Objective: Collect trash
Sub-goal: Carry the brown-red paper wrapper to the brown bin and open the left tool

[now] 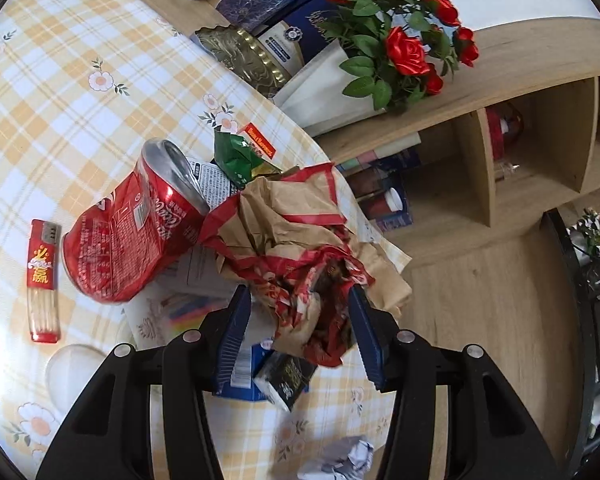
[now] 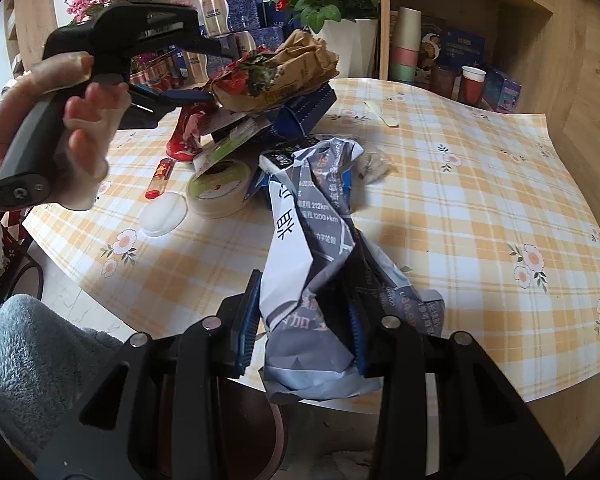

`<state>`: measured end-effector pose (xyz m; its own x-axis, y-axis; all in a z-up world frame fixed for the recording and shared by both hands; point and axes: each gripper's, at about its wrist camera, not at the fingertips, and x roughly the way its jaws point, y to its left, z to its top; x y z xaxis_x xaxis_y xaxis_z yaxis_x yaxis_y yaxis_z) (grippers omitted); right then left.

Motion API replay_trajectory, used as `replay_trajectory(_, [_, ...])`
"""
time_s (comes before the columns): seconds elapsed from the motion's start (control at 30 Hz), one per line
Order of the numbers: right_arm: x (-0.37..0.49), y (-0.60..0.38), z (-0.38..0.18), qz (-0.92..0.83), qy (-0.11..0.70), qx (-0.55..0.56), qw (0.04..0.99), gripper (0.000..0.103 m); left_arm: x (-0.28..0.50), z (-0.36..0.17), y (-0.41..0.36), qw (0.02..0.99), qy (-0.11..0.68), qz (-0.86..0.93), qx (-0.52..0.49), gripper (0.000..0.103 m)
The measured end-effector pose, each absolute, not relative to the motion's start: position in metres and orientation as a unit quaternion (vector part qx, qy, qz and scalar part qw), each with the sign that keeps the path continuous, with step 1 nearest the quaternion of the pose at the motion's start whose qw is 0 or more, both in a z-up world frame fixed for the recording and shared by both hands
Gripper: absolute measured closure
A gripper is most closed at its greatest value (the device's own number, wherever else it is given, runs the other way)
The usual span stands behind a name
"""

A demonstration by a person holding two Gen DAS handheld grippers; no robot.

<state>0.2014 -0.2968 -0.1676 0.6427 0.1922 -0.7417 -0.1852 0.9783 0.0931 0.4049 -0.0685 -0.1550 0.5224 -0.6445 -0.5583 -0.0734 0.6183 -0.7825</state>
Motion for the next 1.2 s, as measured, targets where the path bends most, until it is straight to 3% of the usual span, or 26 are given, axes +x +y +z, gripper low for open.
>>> replay_trajectory(0.13, [0.203, -0.299, -0.168, 0.101, 0.411, 0.008, 0.906, 0.064, 0.409, -0.174, -0.071, 0.771, 0.463, -0.156, -0.408, 0.059])
replay_trajectory(0.17, [0.203, -0.299, -0.168, 0.1, 0.412, 0.009, 0.906, 0.064, 0.41, -0.18, -0.072, 0.765, 0.465, -0.156, -0.418, 0.064])
replay_trajectory(0.2, [0.203, -0.299, -0.167, 0.099, 0.411, 0.009, 0.906, 0.064, 0.41, -0.182, -0.073, 0.762, 0.463, -0.161, -0.424, 0.075])
replay_trajectory(0.3, [0.198, -0.298, -0.162, 0.095, 0.406, 0.009, 0.909, 0.064, 0.403, -0.171, -0.078, 0.785, 0.45, -0.169, -0.39, 0.08])
replay_trajectory(0.6, [0.175, -0.3, -0.142, 0.081, 0.386, 0.02, 0.918, 0.064, 0.361, -0.086, -0.075, 0.848, 0.375, -0.229, -0.295, 0.081])
replay_trajectory(0.8, [0.144, -0.298, -0.126, 0.084, 0.362, 0.03, 0.928, 0.064, 0.274, -0.05, -0.049, 0.885, 0.331, -0.254, -0.207, 0.081])
replay_trajectory(0.97, [0.115, -0.294, -0.122, 0.079, 0.354, 0.035, 0.931, 0.064, 0.2, -0.073, -0.025, 0.888, 0.349, -0.264, -0.144, 0.081])
replay_trajectory(1.2, [0.08, -0.285, -0.134, 0.068, 0.358, 0.076, 0.928, 0.064, 0.126, -0.149, 0.013, 0.864, 0.412, -0.257, -0.131, 0.081])
